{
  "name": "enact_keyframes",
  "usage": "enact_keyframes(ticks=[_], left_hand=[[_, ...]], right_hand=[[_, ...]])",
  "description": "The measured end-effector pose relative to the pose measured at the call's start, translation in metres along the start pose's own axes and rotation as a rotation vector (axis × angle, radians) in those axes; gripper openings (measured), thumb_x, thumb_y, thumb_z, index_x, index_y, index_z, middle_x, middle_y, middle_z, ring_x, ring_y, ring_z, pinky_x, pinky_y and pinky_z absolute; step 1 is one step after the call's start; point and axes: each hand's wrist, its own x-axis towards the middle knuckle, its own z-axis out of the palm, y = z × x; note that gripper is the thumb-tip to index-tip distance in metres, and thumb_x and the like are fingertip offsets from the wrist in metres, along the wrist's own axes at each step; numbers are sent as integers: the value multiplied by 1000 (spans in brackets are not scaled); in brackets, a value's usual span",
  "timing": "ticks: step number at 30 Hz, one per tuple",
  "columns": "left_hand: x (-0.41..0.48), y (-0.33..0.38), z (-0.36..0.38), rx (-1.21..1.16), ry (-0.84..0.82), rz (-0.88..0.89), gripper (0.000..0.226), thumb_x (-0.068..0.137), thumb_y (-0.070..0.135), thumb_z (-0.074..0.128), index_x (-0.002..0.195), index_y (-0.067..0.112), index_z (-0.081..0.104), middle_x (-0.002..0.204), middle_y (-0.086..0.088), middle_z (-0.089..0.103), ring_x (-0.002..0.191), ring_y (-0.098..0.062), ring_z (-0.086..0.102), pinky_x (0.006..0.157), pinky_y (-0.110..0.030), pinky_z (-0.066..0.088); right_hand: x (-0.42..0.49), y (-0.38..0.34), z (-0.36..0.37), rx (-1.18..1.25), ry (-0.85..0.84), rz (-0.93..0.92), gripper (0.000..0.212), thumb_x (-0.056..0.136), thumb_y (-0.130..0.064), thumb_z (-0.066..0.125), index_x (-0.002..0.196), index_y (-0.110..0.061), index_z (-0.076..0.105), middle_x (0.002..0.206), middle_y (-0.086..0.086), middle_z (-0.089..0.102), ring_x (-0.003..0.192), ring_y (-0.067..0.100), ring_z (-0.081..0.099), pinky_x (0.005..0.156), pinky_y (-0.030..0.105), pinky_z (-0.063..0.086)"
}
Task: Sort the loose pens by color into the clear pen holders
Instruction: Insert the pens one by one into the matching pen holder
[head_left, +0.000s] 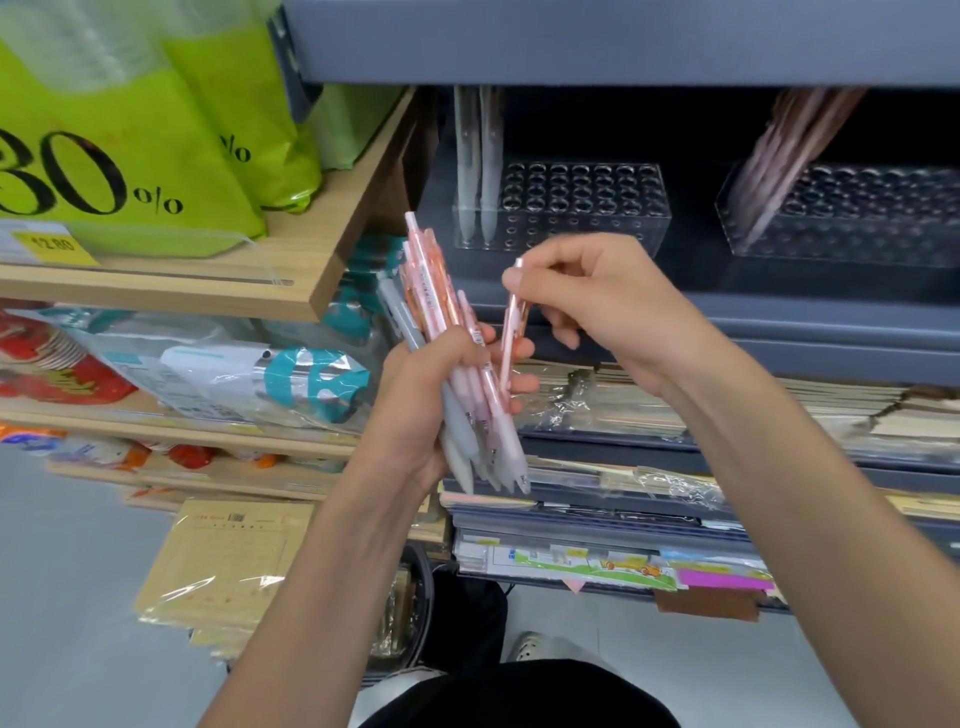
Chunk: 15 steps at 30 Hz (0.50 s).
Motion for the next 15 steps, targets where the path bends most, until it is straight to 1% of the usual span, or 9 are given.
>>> enact_keyframes(ticks=[2, 3, 4, 6, 9, 11, 13, 15], left_hand=[[1, 2, 1, -37, 32, 23, 25, 71, 7, 56, 95, 1, 57, 86, -17, 76, 72, -30, 75, 57, -31, 59], [2, 3, 1, -64, 51, 33, 19, 75, 5, 55, 94, 2, 56, 82, -15, 76, 74, -31, 75, 59, -31, 59], [3, 4, 2, -94, 70, 43, 13, 80, 4, 53, 93, 4, 56, 78, -12, 75, 75, -30, 75, 60, -32, 60], [4, 7, 2, -138, 98, 63, 10, 83, 3, 50, 90, 6, 57, 67, -5, 69, 69, -26, 74, 60, -31, 59], [4, 11, 3, -98, 116, 84, 15, 73, 8, 55, 87, 8, 58, 62, -3, 63, 57, -20, 66, 56, -29, 57], [6, 12, 4, -62, 129, 74, 19, 66, 9, 58, 86, 8, 58, 62, -3, 60, 53, -20, 60, 53, -27, 53], [5, 11, 5, -4, 118, 61, 23, 65, 8, 60, 88, 6, 59, 64, -5, 60, 52, -20, 58, 51, -27, 52], [5, 7, 9, 62, 93, 58, 24, 63, 8, 63, 87, 6, 63, 65, -7, 64, 52, -20, 60, 51, -27, 52]], right_hand=[[-1, 3, -4, 24, 22, -52, 12, 88, -20, 71, 83, -9, 72, 63, -4, 60, 56, 18, 46, 45, 26, 40], [-2, 5, -7, 48, 42, -78, 11, 89, -19, 69, 84, -9, 71, 62, -6, 60, 56, 16, 46, 46, 25, 39], [-4, 7, -9, 78, 64, -101, 11, 91, -18, 67, 85, -9, 70, 60, -9, 59, 56, 14, 45, 47, 25, 39], [-7, 9, -12, 140, 114, -148, 9, 93, -18, 64, 88, -11, 68, 61, -9, 61, 57, 12, 45, 50, 25, 38], [-11, 7, -19, 348, 204, -217, 7, 93, -13, 57, 89, -12, 62, 73, 2, 68, 62, 17, 51, 53, 27, 42], [-12, 3, -26, 498, 267, -258, 9, 95, -9, 48, 90, -12, 55, 73, 6, 69, 61, 20, 56, 51, 27, 44], [-11, -1, -31, 519, 334, -287, 10, 99, -11, 43, 92, -13, 51, 70, 9, 69, 57, 22, 59, 48, 27, 46], [-11, -4, -30, 459, 369, -283, 11, 102, -12, 41, 94, -13, 49, 70, 13, 71, 51, 22, 60, 45, 28, 47]])
